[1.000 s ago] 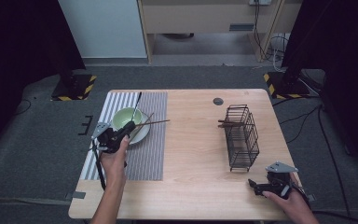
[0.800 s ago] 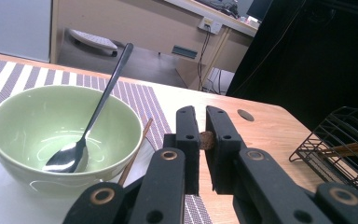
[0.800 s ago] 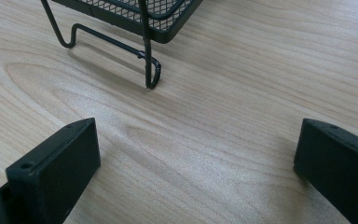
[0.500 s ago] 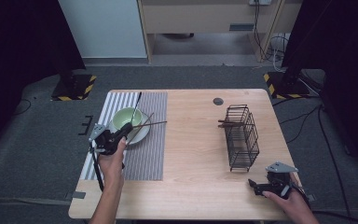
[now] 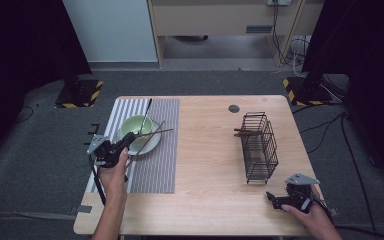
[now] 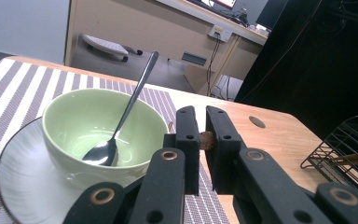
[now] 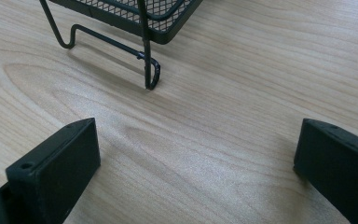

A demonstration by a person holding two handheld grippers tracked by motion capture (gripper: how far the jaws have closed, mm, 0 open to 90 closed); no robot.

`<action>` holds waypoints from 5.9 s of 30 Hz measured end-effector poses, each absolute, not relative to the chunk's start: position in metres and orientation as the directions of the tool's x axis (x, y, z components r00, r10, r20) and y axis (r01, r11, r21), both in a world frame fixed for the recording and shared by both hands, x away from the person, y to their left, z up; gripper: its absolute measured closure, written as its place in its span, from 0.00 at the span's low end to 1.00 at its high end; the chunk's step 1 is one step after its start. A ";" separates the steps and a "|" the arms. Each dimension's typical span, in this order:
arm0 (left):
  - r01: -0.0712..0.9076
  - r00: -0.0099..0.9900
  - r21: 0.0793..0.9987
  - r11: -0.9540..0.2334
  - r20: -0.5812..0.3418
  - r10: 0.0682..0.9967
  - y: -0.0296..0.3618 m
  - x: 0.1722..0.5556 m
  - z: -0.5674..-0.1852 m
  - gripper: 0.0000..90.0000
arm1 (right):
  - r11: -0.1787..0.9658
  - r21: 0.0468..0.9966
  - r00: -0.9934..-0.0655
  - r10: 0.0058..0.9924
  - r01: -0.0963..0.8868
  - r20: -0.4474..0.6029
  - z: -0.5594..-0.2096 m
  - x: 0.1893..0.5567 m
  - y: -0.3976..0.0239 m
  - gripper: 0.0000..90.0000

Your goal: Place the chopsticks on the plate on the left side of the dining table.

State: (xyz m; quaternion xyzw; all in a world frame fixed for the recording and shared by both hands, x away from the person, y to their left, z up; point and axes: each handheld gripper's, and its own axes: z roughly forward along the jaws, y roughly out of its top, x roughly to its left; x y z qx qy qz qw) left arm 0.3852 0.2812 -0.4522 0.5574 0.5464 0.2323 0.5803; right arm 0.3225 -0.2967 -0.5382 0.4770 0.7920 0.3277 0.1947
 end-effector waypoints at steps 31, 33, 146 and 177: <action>0.377 0.298 0.894 0.243 -0.365 0.882 0.297 0.365 -0.469 0.93 | 0.331 0.705 -0.469 0.883 0.627 0.003 -0.538 0.323 -0.297 0.00; 0.383 0.298 0.892 0.239 -0.364 0.882 0.298 0.363 -0.471 0.93 | 0.332 0.705 -0.469 0.883 0.627 0.002 -0.538 0.323 -0.297 0.00; 0.661 0.359 0.749 0.046 -0.370 0.857 0.300 0.355 -0.521 0.93 | 0.329 0.706 -0.468 0.884 0.627 0.004 -0.538 0.322 -0.297 0.00; 0.693 0.364 0.721 0.029 -0.384 0.849 0.299 0.356 -0.527 0.93 | 0.330 0.706 -0.469 0.883 0.626 0.003 -0.538 0.321 -0.297 0.00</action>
